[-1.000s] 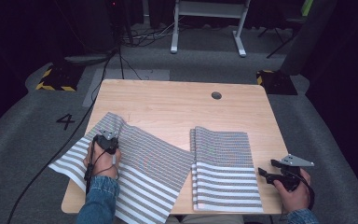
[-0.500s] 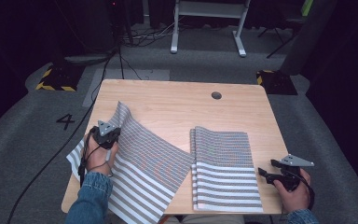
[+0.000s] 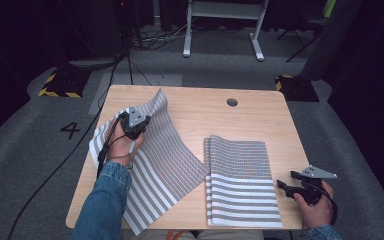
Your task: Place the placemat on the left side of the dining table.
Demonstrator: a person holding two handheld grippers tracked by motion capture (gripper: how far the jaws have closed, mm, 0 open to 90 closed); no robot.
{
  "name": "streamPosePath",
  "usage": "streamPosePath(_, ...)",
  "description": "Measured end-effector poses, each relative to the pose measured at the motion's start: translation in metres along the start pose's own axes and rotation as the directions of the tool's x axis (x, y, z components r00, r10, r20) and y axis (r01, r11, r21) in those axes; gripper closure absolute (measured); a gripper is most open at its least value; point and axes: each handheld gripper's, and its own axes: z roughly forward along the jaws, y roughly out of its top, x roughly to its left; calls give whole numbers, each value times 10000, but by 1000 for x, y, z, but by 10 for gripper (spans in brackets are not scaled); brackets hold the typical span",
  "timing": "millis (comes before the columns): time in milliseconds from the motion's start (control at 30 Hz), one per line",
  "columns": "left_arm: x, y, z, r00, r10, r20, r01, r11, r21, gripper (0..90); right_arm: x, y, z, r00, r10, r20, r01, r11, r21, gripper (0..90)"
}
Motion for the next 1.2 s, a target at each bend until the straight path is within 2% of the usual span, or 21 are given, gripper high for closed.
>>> streamPosePath(33, 2, 1, 7, 9998, 220, -20, -220, 9997, 87, 874, 0, 0, 0, 10000, 3, -2, -3, 10000, -2, 268)
streamPosePath(67, 3, 2, 15, 9980, 631, -93, -630, 9980, 107, 836, 0, 0, 0, 10000, 3, -2, -3, 10000, -1, 268)
streamPosePath(100, 2, 1, 23, 9951, 956, -235, -953, 9954, 137, 770, 0, 0, 0, 10000, 6, -8, -6, 10000, -4, 268)
streamPosePath(133, 2, 1, 28, 9905, 1221, -630, -1213, 9925, 162, 662, 0, 0, 0, 10000, 6, -4, -6, 10000, -1, 268)
streamPosePath(200, -1, 1, 34, 9911, 1074, -788, -1080, 9941, -33, 499, 0, 0, 0, 10000, -62, 10, 62, 10000, 26, 268)
streamPosePath(267, -4, 1, 31, 9940, 593, -924, -626, 9975, -335, 418, 0, 0, 0, 10000, -60, 10, 60, 10000, 24, 268)
streamPosePath(300, -7, 0, 29, 9953, 367, -894, -400, 9985, -361, 414, 0, 0, 0, 10000, -16, -9, 16, 10000, 11, 268)
streamPosePath(367, -13, -1, 20, 9984, 138, -547, -156, 9993, -336, 413, 0, 0, 0, 10000, 10, -18, -10, 10000, 6, 268)
streamPosePath(400, -16, -1, 16, 9988, 66, -484, -81, 9995, -317, 406, 0, 0, 0, 10000, 15, -19, -15, 10000, 6, 268)
streamPosePath(433, -21, -2, 12, 9993, -255, -281, 246, 9991, -339, 404, 0, 0, 0, 10000, 14, -20, -14, 10000, 5, 268)
streamPosePath(500, -31, -5, 5, 9981, -600, 96, 603, 9977, -315, 401, 0, 0, 0, 10000, 16, -19, -16, 10000, 5, 268)
streamPosePath(600, -54, -9, -6, 9952, -648, 730, 654, 9978, -60, 402, 0, 0, 0, 10000, -52, -8, 52, 10000, 23, 268)
streamPosePath(633, -68, -11, -9, 9887, -847, 1237, 840, 9964, 102, 404, 0, 0, 0, 10000, 20, -20, -20, 10000, 2, 268)
streamPosePath(700, -86, -15, -12, 9802, -963, 1729, 911, 9951, 374, 401, 0, 0, 0, 10000, -49, -8, 49, 10000, 22, 268)
streamPosePath(800, -120, -19, -13, 9667, -1055, 2331, 913, 9933, 711, 394, 0, 0, 0, 10000, 13, -17, -13, 10000, 6, 268)
streamPosePath(900, -151, -23, -10, 9482, -1283, 2905, 1026, 9895, 1021, 386, 0, 0, 0, 10000, -22, -17, 22, 10000, 16, 267)
streamPosePath(967, -170, -28, -4, 9431, -1267, 3075, 890, 9870, 1337, 369, 0, 0, 0, 10000, -65, -14, 65, 10000, 22, 267)
streamPosePath(1000, -175, -29, -2, 9431, -1187, 3106, 765, 9865, 1445, 368, 0, 0, 0, 10000, -54, -15, 54, 10000, 24, 267)
streamPosePath(1067, -184, -33, 5, 9427, -1297, 3074, 822, 9832, 1629, 362, 0, 0, 0, 10000, -63, -14, 63, 10000, 24, 267)
streamPosePath(1167, -188, -39, 15, 9511, -1372, 2768, 838, 9770, 1963, 361, 0, 0, 0, 10000, -69, -21, 69, 10000, 25, 266)
streamPosePath(1200, -189, -39, 17, 9487, -1595, 2731, 942, 9668, 2374, 360, 0, 0, 0, 10000, -70, -26, 70, 10000, 26, 267)
